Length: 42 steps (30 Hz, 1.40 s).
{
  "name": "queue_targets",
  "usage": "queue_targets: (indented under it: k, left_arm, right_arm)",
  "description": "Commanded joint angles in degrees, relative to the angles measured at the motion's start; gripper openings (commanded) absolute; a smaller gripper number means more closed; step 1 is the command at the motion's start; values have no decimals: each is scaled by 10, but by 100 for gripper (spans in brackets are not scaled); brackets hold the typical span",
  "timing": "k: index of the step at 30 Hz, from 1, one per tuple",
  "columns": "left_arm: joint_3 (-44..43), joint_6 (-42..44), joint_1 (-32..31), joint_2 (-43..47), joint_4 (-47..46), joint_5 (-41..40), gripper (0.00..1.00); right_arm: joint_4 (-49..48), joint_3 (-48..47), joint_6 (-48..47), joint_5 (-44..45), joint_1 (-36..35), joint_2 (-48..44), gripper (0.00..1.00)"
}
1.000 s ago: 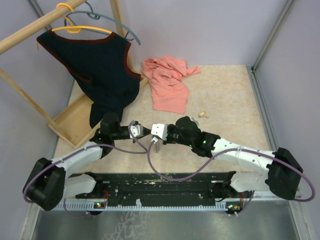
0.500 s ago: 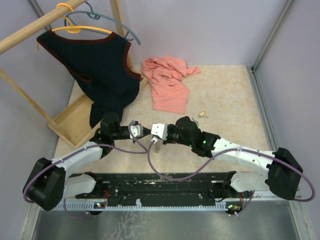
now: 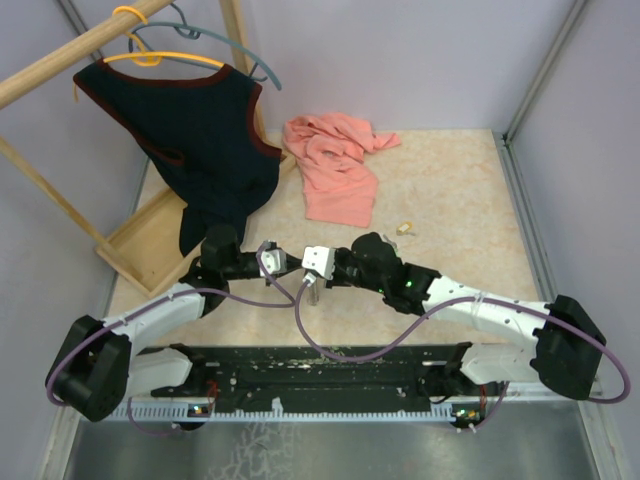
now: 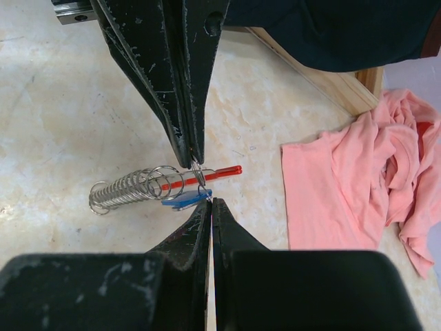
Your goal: Put the keys on the keyring
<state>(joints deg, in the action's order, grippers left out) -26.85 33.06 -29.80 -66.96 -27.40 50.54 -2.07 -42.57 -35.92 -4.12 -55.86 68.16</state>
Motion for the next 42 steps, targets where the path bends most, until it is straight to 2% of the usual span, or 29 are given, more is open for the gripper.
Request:
queue_targets:
  k: [1, 28, 42]
  left_arm:
    - [-1, 4, 0, 6, -5, 9, 0]
    - [-2, 2, 0, 5, -7, 4, 0]
    - [-1, 4, 0, 8, -6, 6, 0]
  right_arm:
    - [-29, -30, 3, 9, -9, -3, 0]
    - [-20, -30, -3, -18, -9, -9, 0]
    - [-11, -22, -4, 7, -9, -20, 0]
